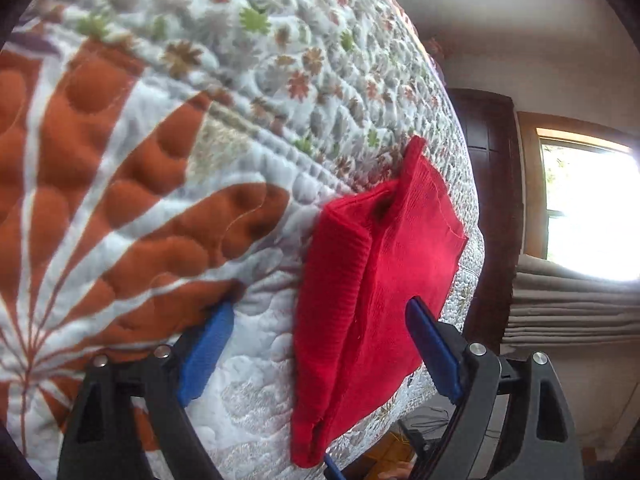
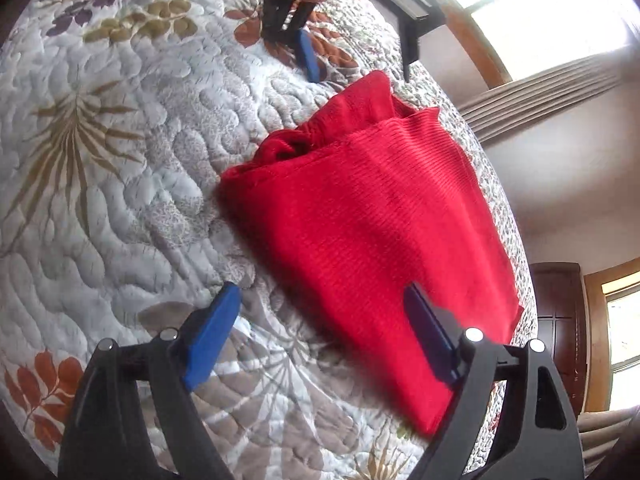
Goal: Fold small clothes
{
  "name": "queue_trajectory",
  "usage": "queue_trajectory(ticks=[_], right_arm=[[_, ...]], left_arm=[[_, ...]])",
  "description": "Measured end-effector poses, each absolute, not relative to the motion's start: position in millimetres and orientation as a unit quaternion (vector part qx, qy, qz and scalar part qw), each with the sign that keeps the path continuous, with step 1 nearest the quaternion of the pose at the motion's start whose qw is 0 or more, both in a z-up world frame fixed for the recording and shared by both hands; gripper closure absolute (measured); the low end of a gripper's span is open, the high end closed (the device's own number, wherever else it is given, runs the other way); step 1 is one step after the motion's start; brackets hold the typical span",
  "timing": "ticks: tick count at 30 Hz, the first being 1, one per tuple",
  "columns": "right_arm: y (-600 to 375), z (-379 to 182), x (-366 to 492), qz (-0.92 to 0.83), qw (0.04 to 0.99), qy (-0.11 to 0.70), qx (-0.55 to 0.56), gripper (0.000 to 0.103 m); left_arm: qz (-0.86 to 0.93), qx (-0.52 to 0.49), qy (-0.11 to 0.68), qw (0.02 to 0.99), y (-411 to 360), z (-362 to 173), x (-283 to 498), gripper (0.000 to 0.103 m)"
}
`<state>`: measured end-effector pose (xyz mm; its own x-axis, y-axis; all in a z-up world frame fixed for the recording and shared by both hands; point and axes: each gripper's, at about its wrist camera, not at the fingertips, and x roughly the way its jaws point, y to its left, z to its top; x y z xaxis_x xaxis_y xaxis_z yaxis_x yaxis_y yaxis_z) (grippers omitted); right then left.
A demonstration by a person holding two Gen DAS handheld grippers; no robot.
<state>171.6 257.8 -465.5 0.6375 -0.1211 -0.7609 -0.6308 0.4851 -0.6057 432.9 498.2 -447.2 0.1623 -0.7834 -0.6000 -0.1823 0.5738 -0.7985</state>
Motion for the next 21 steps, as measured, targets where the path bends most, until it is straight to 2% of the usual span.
queue_trajectory(ticks=[11, 12, 13, 14, 16, 17, 20, 21], right_arm=[[305, -480, 197, 0.155, 0.788, 0.334, -0.494, 0.02], [309, -479, 200, 0.153, 0.791, 0.334, -0.489, 0.02], [311, -478, 204, 0.152, 0.795, 0.336, -0.482, 0.023], [312, -477, 207, 0.153, 0.797, 0.343, -0.474, 0.026], [307, -472, 207, 0.154, 0.8, 0.358, -0.457, 0.035], [306, -471, 209, 0.157, 0.801, 0.367, -0.447, 0.039], [304, -468, 216, 0.167, 0.799, 0.391, -0.426, 0.055], [304, -467, 218, 0.175, 0.796, 0.406, -0.414, 0.066]], left_arm=[[-0.297, -0.372, 0.62, 0.624, 441, -455, 471, 0.017], [-0.292, -0.368, 0.624, 0.625, 437, -455, 473, 0.022], [-0.285, -0.359, 0.631, 0.626, 435, -456, 473, 0.033], [-0.277, -0.352, 0.638, 0.627, 436, -458, 474, 0.039], [-0.253, -0.35, 0.653, 0.623, 443, -461, 475, 0.066], [-0.246, -0.354, 0.657, 0.618, 449, -465, 478, 0.072], [-0.24, -0.352, 0.661, 0.617, 452, -464, 477, 0.077], [-0.237, -0.349, 0.662, 0.619, 451, -462, 477, 0.078]])
